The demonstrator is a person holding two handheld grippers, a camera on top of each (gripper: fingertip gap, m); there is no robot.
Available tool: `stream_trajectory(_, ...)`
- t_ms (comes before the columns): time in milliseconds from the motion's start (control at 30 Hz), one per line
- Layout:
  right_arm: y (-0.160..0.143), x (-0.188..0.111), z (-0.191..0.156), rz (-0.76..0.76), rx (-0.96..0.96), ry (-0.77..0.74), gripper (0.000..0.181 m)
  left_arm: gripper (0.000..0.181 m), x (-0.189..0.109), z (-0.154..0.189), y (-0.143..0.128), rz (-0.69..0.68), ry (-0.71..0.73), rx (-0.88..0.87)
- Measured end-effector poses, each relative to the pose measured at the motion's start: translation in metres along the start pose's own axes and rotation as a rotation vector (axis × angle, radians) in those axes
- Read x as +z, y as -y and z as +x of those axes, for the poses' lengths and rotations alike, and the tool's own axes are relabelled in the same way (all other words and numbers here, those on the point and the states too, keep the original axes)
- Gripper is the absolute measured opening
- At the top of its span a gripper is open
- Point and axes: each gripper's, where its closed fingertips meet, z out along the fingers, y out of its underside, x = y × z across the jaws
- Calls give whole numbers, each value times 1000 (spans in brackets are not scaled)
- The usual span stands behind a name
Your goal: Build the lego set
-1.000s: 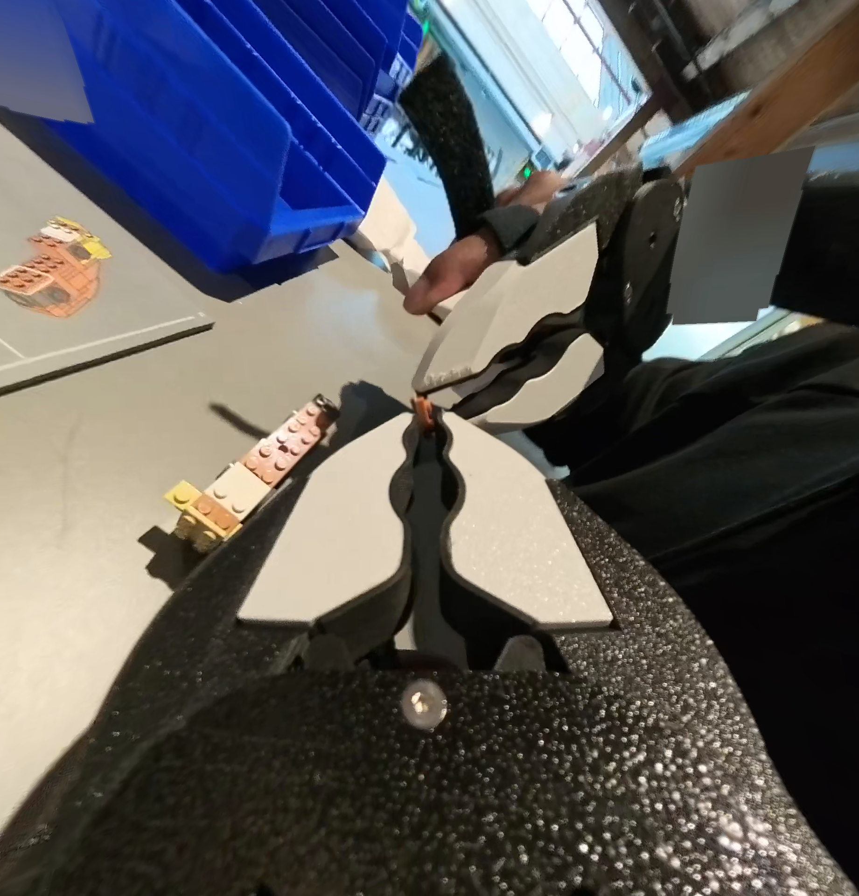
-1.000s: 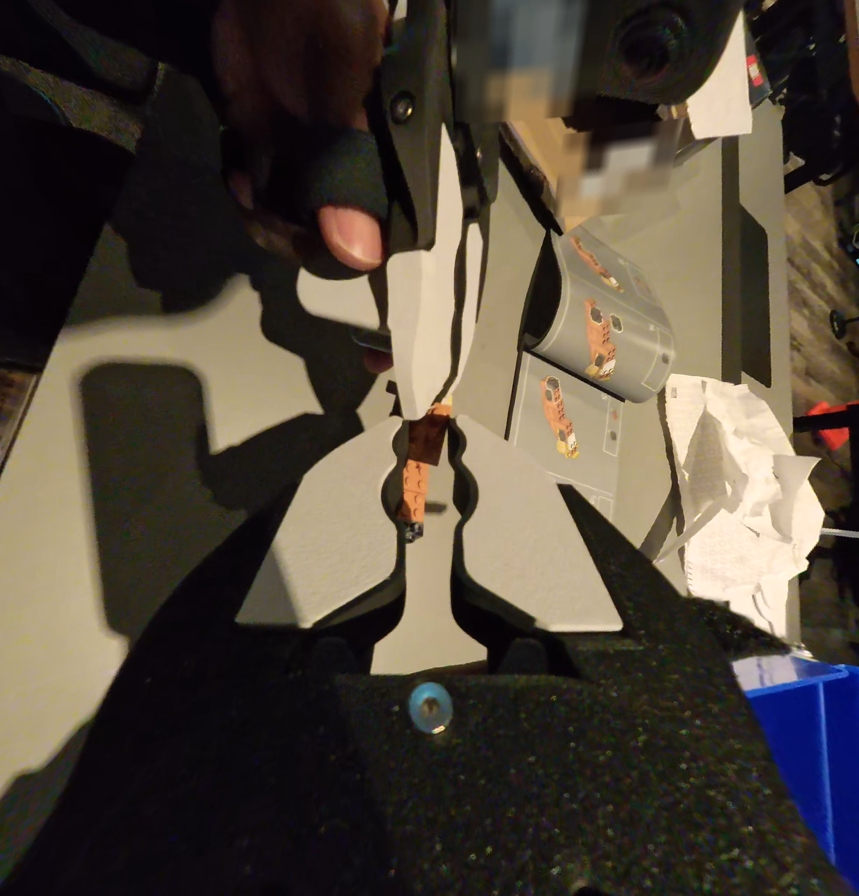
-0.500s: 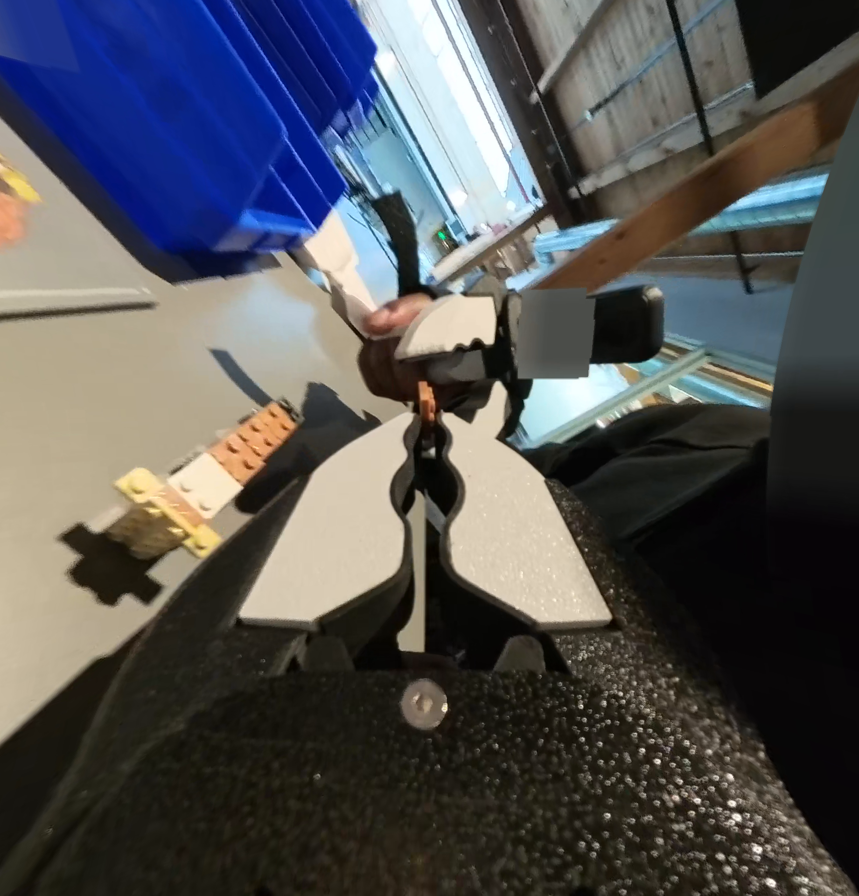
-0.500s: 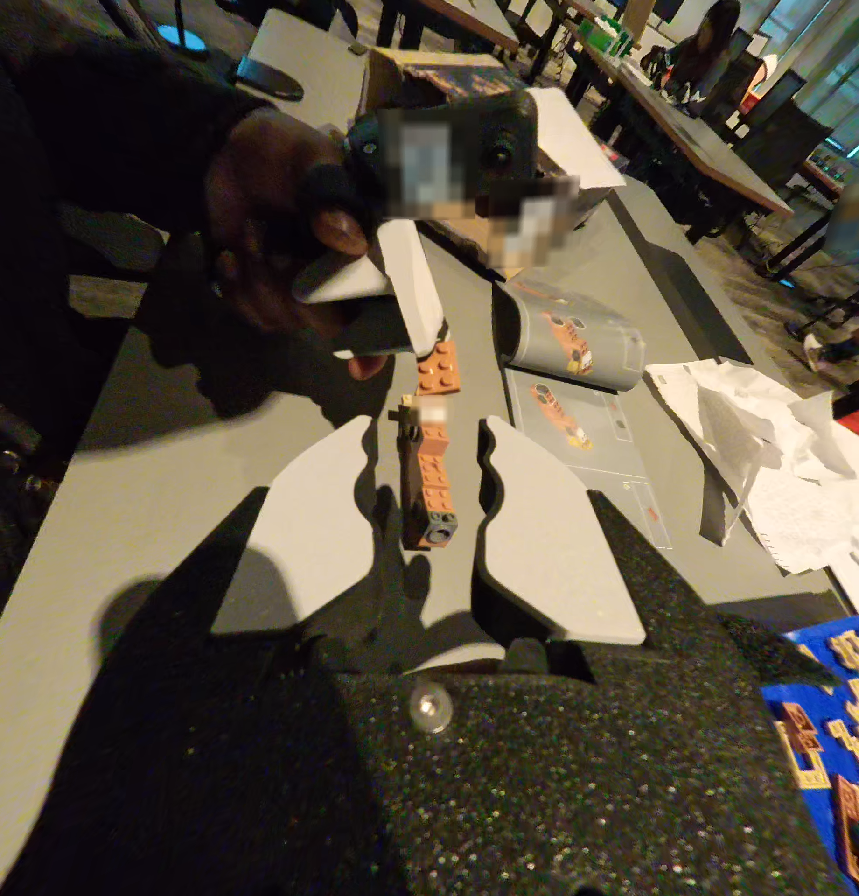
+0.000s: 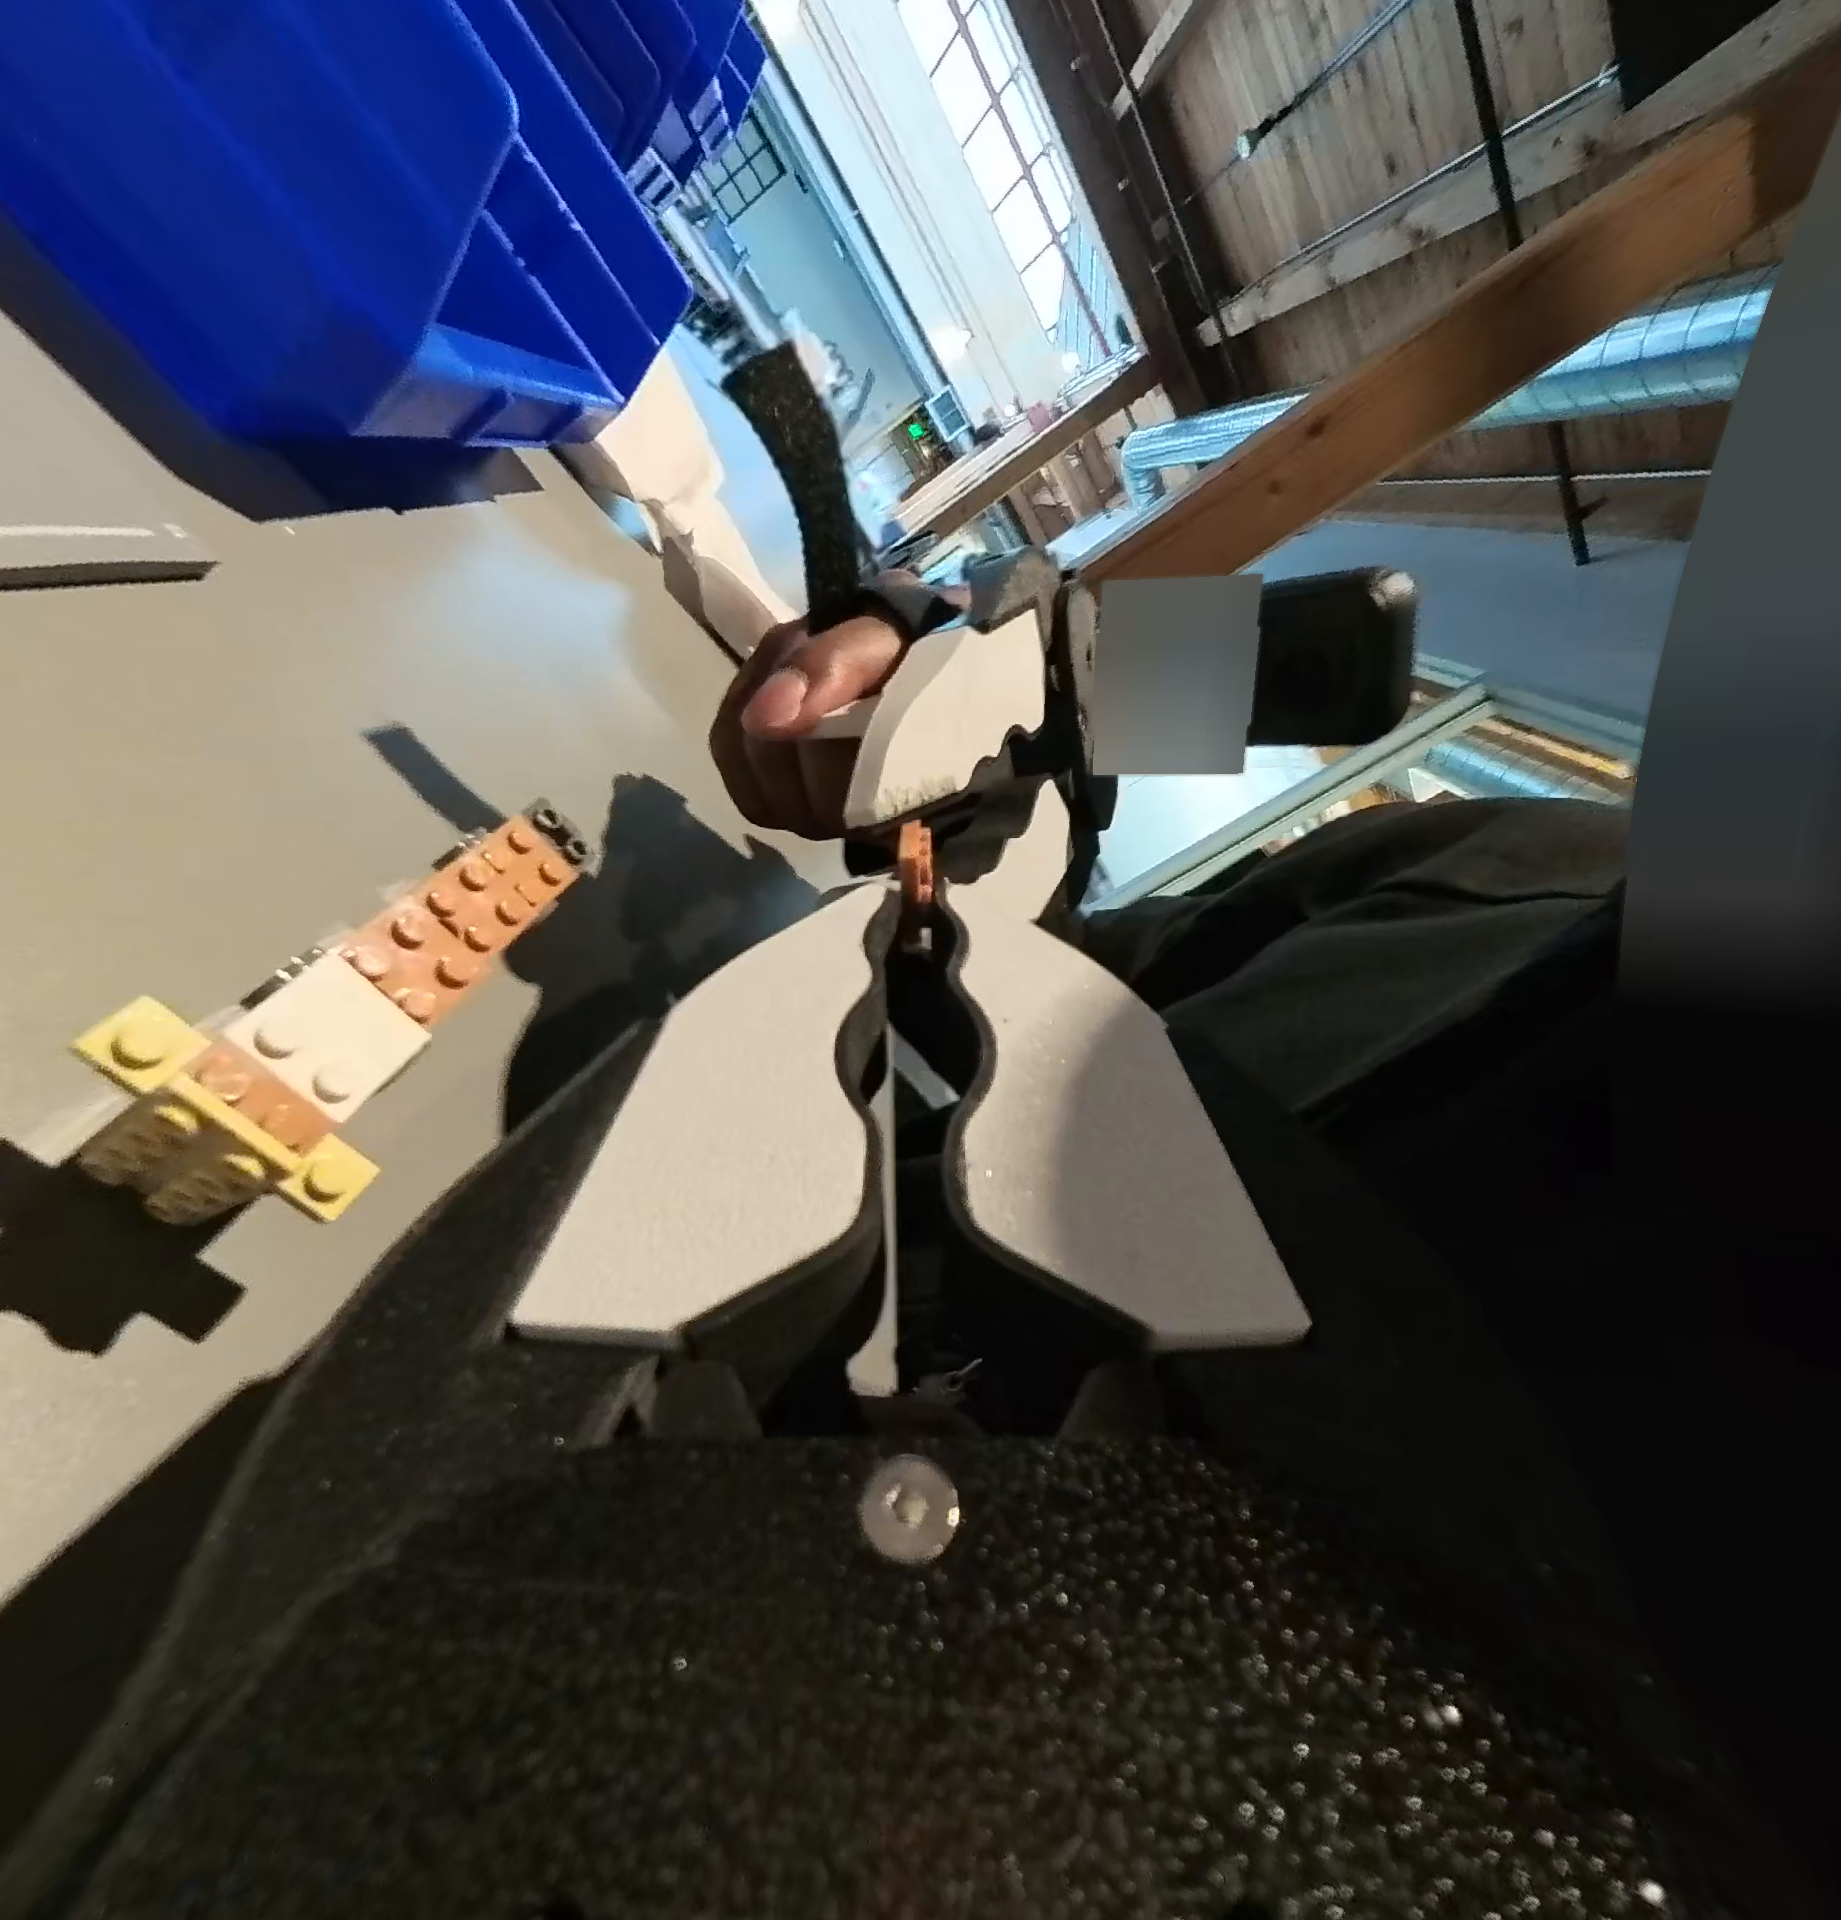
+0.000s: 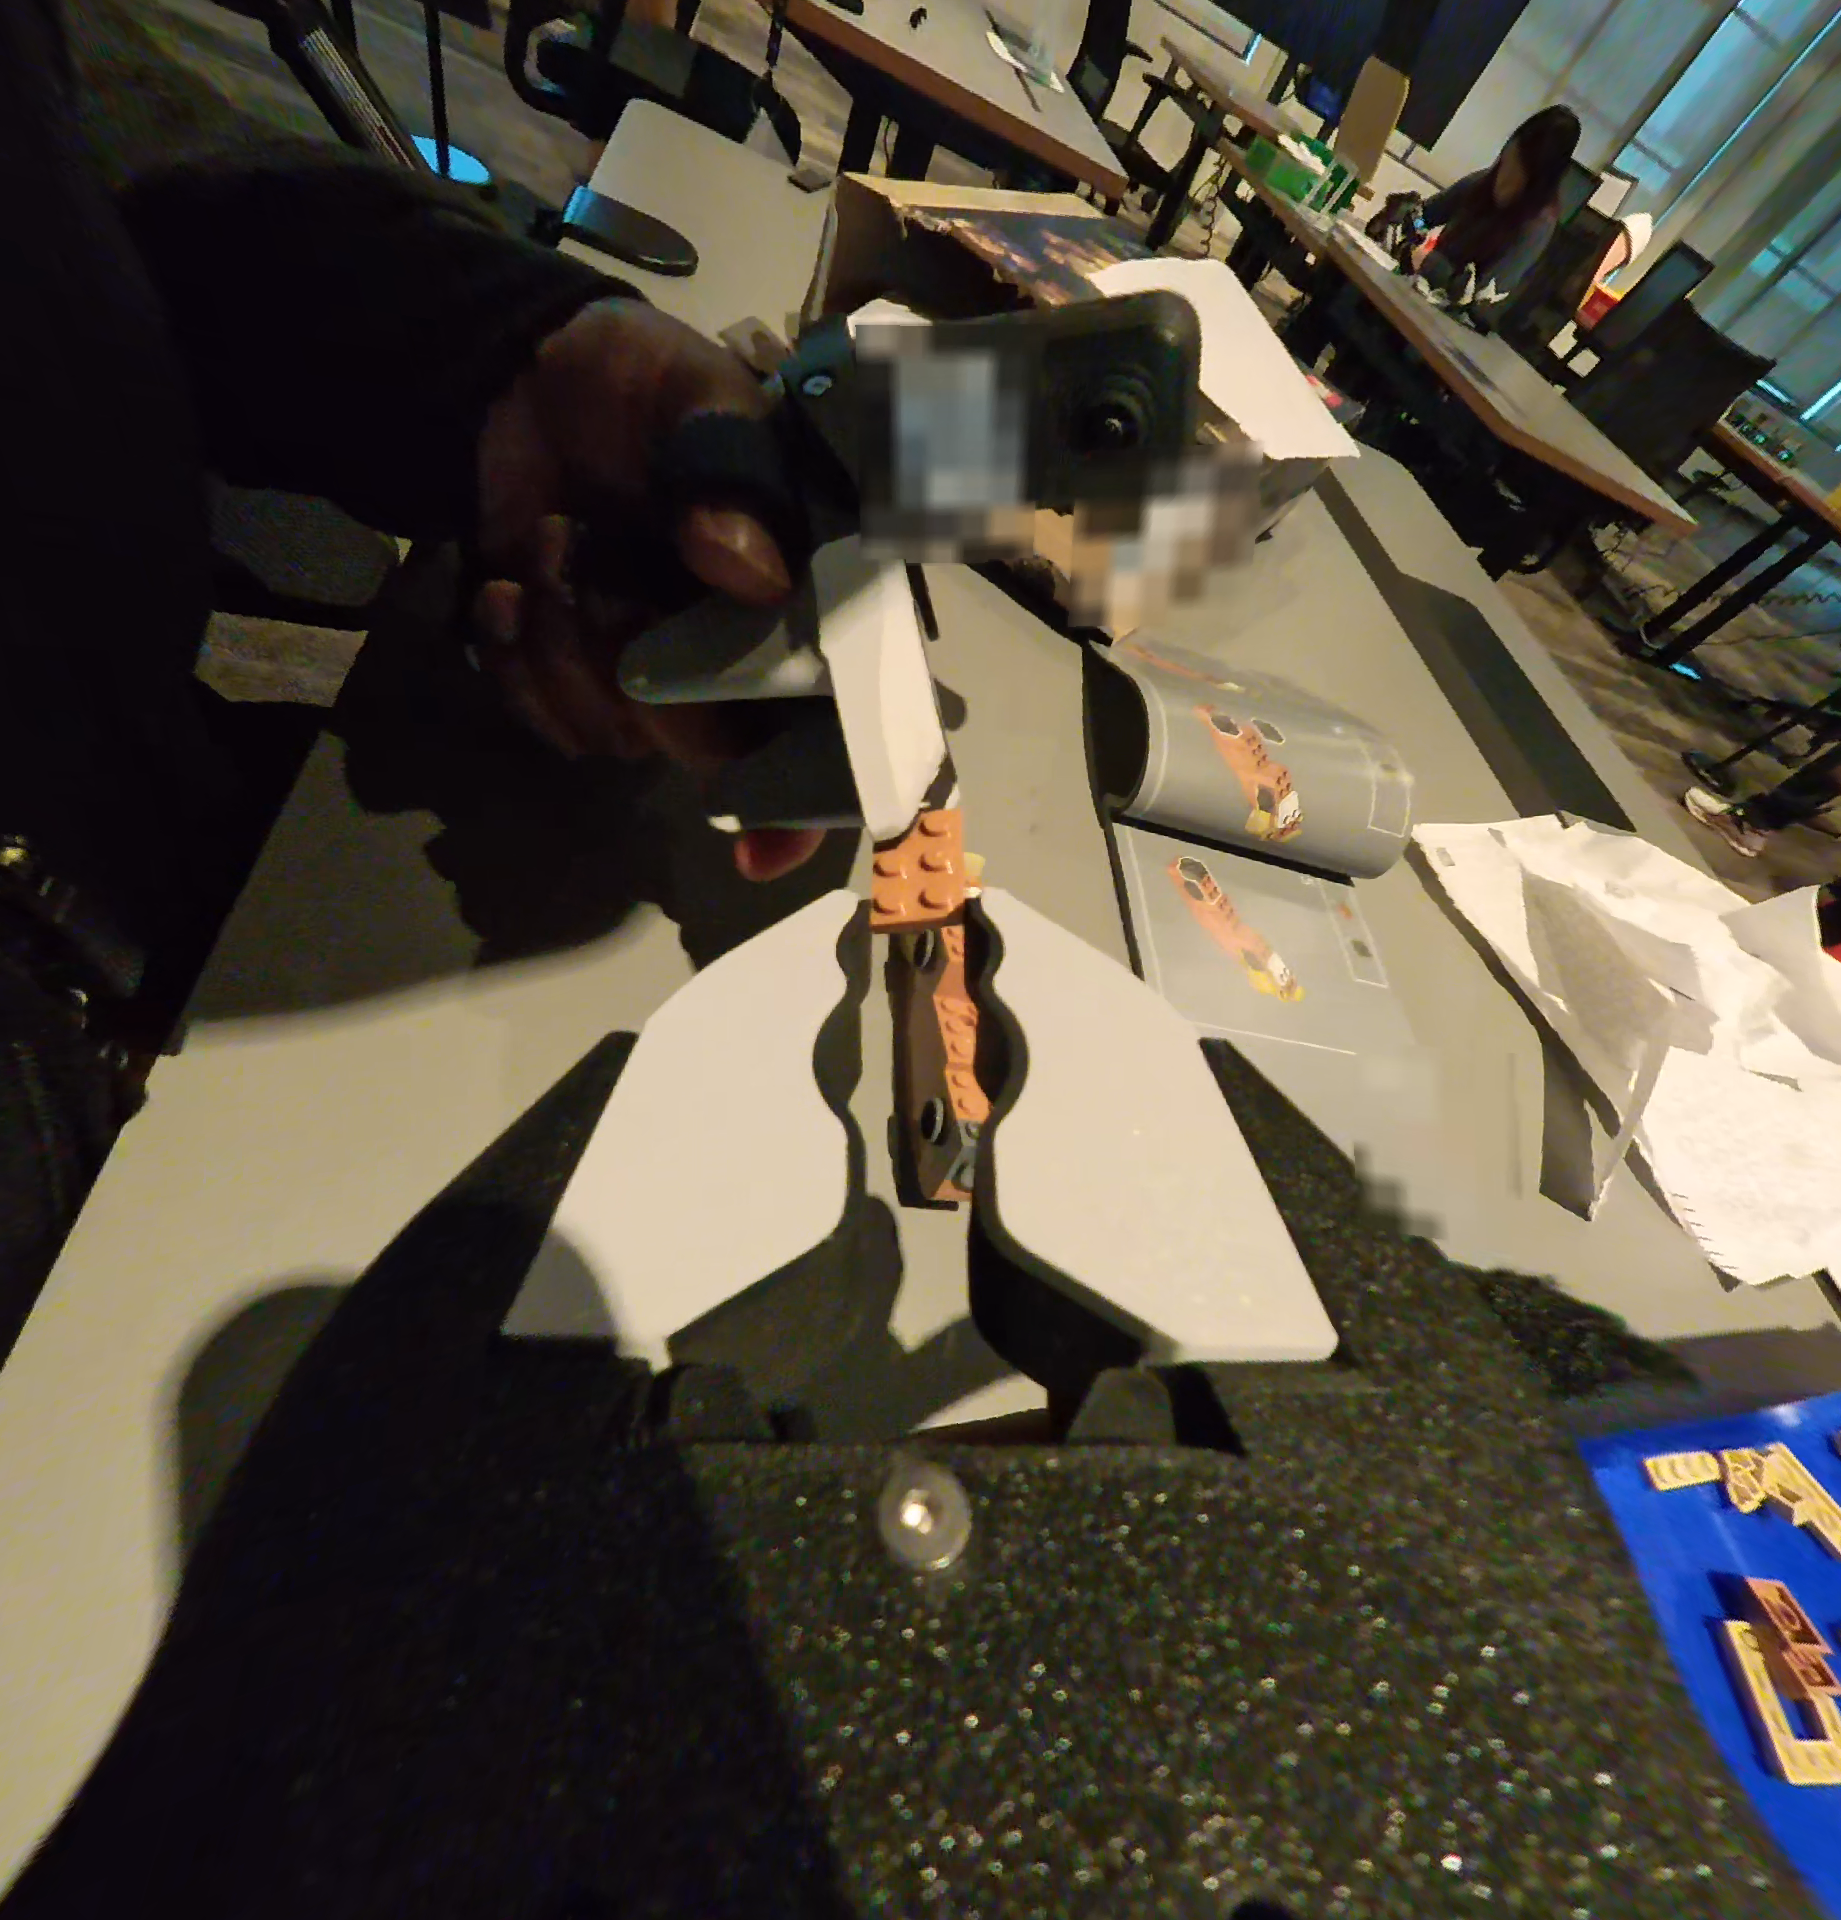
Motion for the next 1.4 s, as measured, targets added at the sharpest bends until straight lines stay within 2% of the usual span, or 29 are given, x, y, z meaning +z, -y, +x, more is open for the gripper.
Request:
stream_trajectory(67, -1, -1, 1, 5, 9, 0, 16, 6, 1, -4, 0, -4, 35, 24)
stream_trajectory(200, -9, -5, 11, -25, 29, -24, 16, 32, -4, -8, 7, -14, 110, 117)
stream_trajectory(300, -24, -12, 24, -105, 26, -43, 16, 47, -25, -22, 19, -50, 290, 358)
stream_trajectory(400, -35, -14, 29, -151, 32, -18, 16, 52, -48, -51, 26, -183, 491, 615)
stream_trajectory(467, -41, -12, 29, -195, 30, 9, 16, 53, -54, -68, 16, -338, 539, 688)
stream_trajectory(567, -52, -8, 27, -270, 30, 57, 16, 54, -52, -81, -2, -530, 522, 770)
stream_trajectory(733, -60, -3, 23, -356, 29, 131, 16, 50, -42, -90, -11, -652, 512, 865)
stream_trajectory(1000, -65, -3, 17, -412, 77, 228, 16, 46, -39, -94, -9, -667, 545, 905)
stream_trajectory(1400, -69, 1, 19, -446, 170, 232, 16, 45, -35, -92, -11, -665, 536, 907)
